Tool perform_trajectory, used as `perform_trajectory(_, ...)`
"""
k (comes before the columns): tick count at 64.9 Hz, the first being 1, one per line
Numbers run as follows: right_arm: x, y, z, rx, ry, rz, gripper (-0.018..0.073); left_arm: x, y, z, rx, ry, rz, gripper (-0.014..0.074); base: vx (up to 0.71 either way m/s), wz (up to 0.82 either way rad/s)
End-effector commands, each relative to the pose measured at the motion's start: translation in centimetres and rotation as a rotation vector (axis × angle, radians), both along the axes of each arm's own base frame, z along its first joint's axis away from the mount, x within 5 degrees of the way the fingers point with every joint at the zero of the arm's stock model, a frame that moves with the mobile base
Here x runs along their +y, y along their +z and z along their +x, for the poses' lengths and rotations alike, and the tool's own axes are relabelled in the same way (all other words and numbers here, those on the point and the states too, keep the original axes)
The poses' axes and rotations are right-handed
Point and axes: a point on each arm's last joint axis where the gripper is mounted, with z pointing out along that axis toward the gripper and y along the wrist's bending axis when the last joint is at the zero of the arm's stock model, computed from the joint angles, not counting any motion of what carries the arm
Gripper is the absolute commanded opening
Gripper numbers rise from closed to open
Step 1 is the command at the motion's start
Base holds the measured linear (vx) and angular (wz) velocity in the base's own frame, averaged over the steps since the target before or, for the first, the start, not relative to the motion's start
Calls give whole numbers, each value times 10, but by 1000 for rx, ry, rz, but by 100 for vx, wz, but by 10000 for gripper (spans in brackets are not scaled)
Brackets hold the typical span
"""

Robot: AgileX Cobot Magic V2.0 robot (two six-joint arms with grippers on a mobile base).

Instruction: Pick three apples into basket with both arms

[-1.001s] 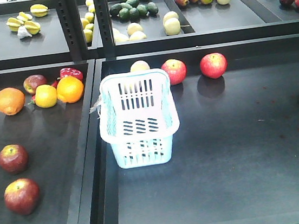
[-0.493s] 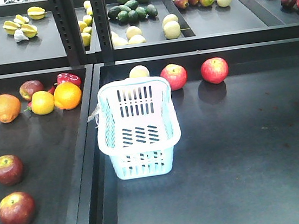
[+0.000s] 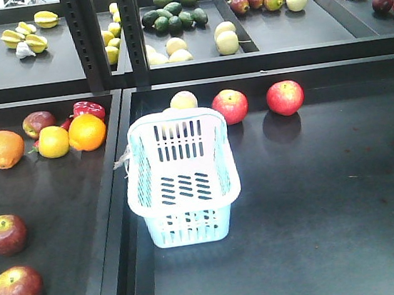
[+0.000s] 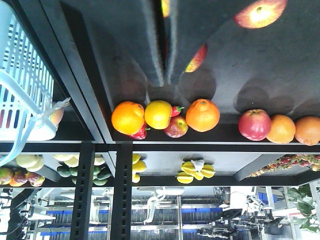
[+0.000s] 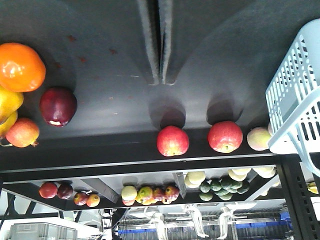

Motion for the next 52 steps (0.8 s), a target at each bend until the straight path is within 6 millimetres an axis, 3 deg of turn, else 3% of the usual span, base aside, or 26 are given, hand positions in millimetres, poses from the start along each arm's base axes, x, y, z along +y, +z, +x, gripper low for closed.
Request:
perform_trajectory(1,0,4,0,-75,-5,-11,-4,0,-1,0,-64,1,-5,-6,4,0)
perform_trajectory(52,0,3,0,-70,-5,-10,-4,0,-1,0,-64,1,-5,-6,2,0)
